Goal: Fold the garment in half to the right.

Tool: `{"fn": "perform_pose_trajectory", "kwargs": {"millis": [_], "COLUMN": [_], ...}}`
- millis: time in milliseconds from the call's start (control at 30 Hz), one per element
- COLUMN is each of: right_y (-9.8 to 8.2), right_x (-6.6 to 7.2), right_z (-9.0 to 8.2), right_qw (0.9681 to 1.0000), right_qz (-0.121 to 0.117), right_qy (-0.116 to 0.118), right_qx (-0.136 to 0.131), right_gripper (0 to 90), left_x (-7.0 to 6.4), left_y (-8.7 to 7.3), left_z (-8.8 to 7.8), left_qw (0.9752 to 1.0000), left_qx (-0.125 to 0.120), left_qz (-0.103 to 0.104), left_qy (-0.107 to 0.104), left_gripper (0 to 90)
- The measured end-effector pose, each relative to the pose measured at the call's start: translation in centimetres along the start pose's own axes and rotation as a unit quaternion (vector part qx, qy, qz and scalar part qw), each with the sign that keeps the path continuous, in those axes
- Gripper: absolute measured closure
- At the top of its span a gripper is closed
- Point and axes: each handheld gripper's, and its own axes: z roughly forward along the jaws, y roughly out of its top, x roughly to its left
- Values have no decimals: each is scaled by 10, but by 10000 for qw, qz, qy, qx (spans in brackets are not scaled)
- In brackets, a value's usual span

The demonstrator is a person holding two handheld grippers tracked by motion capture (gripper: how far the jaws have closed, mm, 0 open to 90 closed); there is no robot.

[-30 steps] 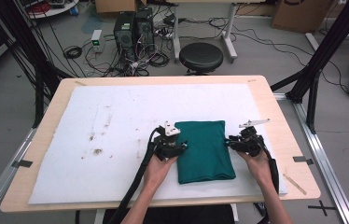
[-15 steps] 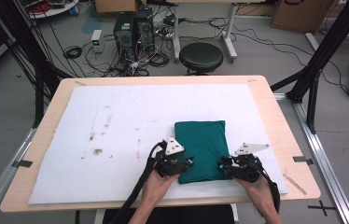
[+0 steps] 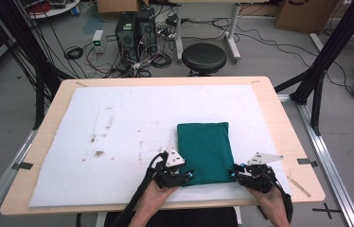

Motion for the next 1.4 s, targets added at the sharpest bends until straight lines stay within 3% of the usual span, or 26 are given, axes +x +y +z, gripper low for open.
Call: {"fn": "perform_pose_trajectory", "kwargs": {"millis": [100,167,267,467,700,867,967,1167,1300,1400], "right_y": [-2,-4,-5,2,8,12,13,14,16,18], "right_x": [-2,-5,-9,-14,-16,-18,-21,-28,-35,-37], "right_z": [-3,-3,-5,-13,-18,-19,-18,-21,-20,-18], "right_qw": [10000,9998,9991,9974,9933,9888,9854,9772,9755,9766], "right_qz": [32,184,409,561,509,573,659,851,867,848], "right_qy": [-51,-19,-13,-100,-349,-567,-813,-1092,-1117,-1085], "right_qx": [0,90,-75,-451,-978,-1258,-1342,-1610,-1685,-1654], "right_gripper": [678,649,557,371,227,205,198,196,196,196], "left_x": [0,0,2,14,44,65,78,102,119,131], "left_y": [-4,-5,-3,1,2,-3,-9,-22,-33,-40], "left_z": [-3,-2,-5,-20,-43,-62,-74,-99,-116,-127], "left_qw": [10000,9999,9998,9995,9965,9928,9909,9842,9779,9737], "left_qx": [20,9,-63,-286,-560,-741,-792,-889,-982,-986], "left_qz": [63,77,-4,-119,-362,-508,-518,-694,-868,-921], "left_qy": [-67,-124,-169,73,508,796,954,1366,1629,1836], "left_gripper": [551,546,510,395,290,268,260,248,240,240]}}
